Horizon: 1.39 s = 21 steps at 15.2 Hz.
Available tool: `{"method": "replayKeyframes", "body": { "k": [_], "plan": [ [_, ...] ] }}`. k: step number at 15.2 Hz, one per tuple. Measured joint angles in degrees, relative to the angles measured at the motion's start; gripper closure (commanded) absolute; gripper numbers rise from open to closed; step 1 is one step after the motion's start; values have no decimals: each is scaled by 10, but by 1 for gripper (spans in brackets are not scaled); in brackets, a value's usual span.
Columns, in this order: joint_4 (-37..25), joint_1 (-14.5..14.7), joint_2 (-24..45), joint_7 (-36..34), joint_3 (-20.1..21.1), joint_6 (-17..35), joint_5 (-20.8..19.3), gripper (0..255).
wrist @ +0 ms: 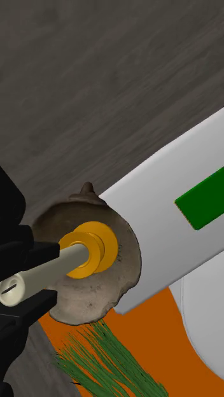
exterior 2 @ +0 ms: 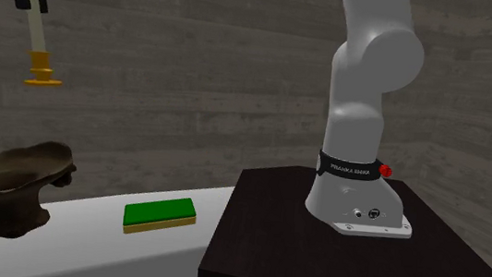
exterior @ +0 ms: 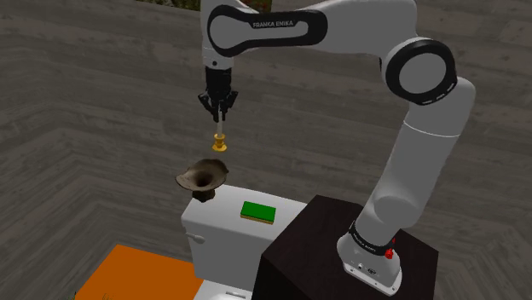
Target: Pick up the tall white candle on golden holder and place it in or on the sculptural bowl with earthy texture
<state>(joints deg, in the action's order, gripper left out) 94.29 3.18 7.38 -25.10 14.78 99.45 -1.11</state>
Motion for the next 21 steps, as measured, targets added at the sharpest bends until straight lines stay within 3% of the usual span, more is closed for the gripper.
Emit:
{"method": "replayKeyframes", "body": {
  "k": [3, 5, 21],
  "plan": [
    [-118, 15, 81, -17, 4, -39, -21, 255],
    [-144, 21, 104, -22, 4, -43, -26, 255],
    [-38, 19, 115, -26, 2, 72, -30, 255]
  ]
}}
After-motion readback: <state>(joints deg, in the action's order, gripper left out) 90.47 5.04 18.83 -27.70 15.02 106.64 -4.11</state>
